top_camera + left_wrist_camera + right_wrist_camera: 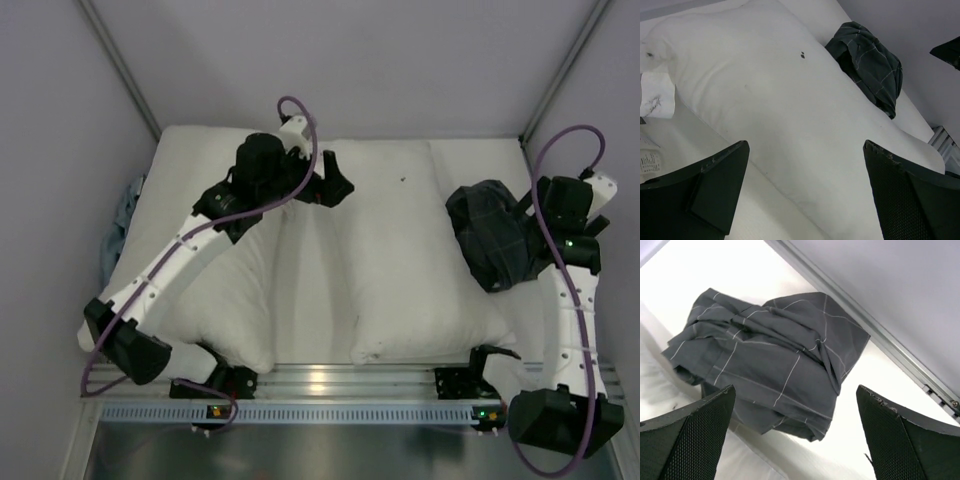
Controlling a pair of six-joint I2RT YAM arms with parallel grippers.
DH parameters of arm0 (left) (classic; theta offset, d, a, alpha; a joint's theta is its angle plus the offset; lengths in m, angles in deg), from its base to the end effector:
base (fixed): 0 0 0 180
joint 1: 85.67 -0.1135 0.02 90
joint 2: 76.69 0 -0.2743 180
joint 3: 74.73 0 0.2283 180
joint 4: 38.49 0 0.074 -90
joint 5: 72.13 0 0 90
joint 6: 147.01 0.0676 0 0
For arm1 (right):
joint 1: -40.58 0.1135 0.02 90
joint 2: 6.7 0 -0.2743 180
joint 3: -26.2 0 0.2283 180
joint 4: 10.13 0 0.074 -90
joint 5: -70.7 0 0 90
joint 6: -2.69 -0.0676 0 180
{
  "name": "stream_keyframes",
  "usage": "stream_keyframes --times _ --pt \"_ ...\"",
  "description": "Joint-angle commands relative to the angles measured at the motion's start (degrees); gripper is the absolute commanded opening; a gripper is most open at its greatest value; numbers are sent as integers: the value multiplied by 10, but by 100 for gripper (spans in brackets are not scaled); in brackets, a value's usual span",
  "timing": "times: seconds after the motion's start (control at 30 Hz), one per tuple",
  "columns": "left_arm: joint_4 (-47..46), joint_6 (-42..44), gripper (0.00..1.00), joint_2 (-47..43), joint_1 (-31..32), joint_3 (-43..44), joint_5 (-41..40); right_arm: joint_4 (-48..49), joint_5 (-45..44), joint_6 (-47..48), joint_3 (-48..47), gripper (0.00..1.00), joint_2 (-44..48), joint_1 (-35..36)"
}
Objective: Remove the pillowcase from the pillow
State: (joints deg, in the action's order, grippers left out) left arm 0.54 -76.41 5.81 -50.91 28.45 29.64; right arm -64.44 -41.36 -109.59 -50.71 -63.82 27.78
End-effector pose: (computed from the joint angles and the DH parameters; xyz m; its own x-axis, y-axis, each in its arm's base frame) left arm 0.2639 -0.2000 0.4219 -0.4822 -0.0612 -0.8739 0.5906 0.7141 -0.3758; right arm 0.1879 -0.0687 0.3437 -0.3191 0.4328 -0.8431 0.6787 0.7252 0.1154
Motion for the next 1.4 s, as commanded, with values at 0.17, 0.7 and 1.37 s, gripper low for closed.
stream_keyframes --times 0.17,0.7,1.37 --pt "-41 -49 99 -222 -6 -197 0 2 131 -3 38 99 41 15" --pt "-313 -271 99 -618 -6 -644 165 182 456 -90 313 99 363 55" --pt "-785 -607 99 -810 -5 -974 280 138 495 -154 485 99 617 61"
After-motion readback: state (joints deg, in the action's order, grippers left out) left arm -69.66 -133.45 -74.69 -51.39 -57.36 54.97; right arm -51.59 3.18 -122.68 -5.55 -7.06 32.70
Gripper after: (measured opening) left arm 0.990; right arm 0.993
